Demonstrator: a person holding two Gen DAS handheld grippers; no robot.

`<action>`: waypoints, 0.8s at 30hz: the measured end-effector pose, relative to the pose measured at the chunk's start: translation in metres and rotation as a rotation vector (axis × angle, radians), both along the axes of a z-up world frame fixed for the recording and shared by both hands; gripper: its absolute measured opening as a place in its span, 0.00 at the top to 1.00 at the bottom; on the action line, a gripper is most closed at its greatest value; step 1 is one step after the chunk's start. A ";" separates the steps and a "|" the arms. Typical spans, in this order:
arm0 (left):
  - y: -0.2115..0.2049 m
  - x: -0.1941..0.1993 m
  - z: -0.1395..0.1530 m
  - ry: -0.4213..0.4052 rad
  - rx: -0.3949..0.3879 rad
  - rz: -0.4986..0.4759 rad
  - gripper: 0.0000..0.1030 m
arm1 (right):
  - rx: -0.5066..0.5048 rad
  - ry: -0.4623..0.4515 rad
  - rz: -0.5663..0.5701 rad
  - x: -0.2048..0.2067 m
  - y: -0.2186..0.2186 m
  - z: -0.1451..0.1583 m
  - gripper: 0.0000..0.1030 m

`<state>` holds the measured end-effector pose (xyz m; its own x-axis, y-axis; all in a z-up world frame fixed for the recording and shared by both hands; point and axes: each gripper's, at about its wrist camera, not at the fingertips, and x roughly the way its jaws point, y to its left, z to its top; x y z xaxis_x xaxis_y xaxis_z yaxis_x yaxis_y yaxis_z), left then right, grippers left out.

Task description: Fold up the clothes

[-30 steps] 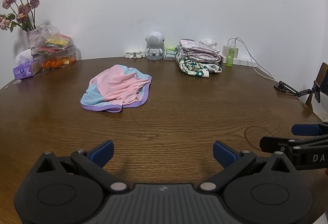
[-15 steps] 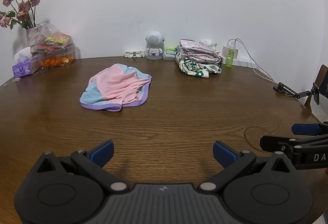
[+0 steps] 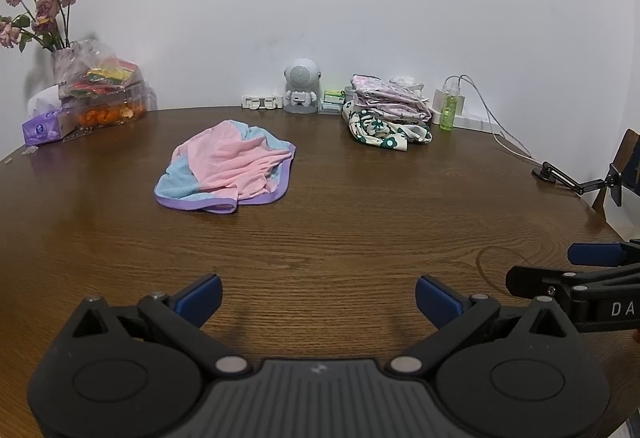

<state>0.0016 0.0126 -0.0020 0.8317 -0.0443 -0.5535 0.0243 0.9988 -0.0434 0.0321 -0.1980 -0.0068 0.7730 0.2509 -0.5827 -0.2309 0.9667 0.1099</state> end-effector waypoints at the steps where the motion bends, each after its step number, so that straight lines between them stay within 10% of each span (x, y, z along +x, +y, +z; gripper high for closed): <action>1: 0.000 0.000 0.000 0.000 -0.001 -0.001 0.00 | 0.000 0.002 0.000 0.000 0.000 0.000 0.00; 24: 0.006 0.018 -0.003 0.008 0.003 0.011 0.00 | -0.025 0.030 0.048 0.015 0.007 0.000 0.00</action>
<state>0.0194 0.0189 -0.0046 0.8274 -0.0341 -0.5605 0.0134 0.9991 -0.0410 0.0469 -0.1906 -0.0070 0.7423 0.2726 -0.6121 -0.2743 0.9571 0.0936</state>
